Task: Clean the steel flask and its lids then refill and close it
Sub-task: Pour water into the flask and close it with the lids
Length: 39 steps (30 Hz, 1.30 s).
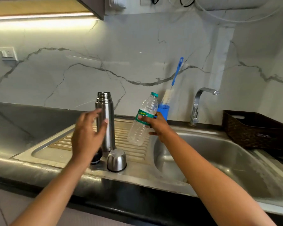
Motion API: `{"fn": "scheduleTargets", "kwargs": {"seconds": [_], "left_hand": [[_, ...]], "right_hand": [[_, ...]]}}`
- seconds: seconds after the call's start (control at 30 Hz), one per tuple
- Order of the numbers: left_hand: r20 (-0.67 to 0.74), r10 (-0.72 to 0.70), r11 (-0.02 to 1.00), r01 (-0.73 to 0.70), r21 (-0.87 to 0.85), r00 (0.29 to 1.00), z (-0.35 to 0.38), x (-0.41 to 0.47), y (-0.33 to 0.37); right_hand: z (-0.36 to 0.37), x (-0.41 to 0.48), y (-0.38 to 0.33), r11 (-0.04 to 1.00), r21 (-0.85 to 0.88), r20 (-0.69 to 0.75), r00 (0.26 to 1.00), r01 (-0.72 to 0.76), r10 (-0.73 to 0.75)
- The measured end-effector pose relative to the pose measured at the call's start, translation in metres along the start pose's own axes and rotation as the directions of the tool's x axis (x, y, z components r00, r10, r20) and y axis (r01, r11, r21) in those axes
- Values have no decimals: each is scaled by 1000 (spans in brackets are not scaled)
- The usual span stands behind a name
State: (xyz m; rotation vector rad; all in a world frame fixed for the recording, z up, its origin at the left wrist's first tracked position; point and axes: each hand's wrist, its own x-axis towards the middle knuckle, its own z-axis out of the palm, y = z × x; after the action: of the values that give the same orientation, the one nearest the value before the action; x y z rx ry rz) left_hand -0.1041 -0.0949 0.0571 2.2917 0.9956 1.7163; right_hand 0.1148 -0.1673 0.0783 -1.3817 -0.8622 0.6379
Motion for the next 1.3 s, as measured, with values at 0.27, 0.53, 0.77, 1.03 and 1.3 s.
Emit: {"fn": "scheduleTargets", "kwargs": {"seconds": [0.27, 0.53, 0.77, 1.03, 1.3], "left_hand": [[438, -446, 766, 80, 637, 780, 54, 41, -133], [545, -549, 736, 56, 675, 633, 72, 37, -163], [562, -580, 732, 75, 677, 589, 72, 39, -160], [560, -576, 747, 106, 656, 595, 71, 39, -159], [569, -565, 757, 101, 646, 597, 69, 40, -160]], "right_hand": [[41, 118, 22, 965, -258, -73, 995, 51, -72], [91, 209, 43, 895, -415, -17, 982, 163, -186], [98, 224, 62, 873, -460, -9, 982, 164, -190], [96, 218, 73, 862, -491, -3, 989, 125, -146], [96, 211, 73, 871, -487, 6, 998, 63, -68]]}}
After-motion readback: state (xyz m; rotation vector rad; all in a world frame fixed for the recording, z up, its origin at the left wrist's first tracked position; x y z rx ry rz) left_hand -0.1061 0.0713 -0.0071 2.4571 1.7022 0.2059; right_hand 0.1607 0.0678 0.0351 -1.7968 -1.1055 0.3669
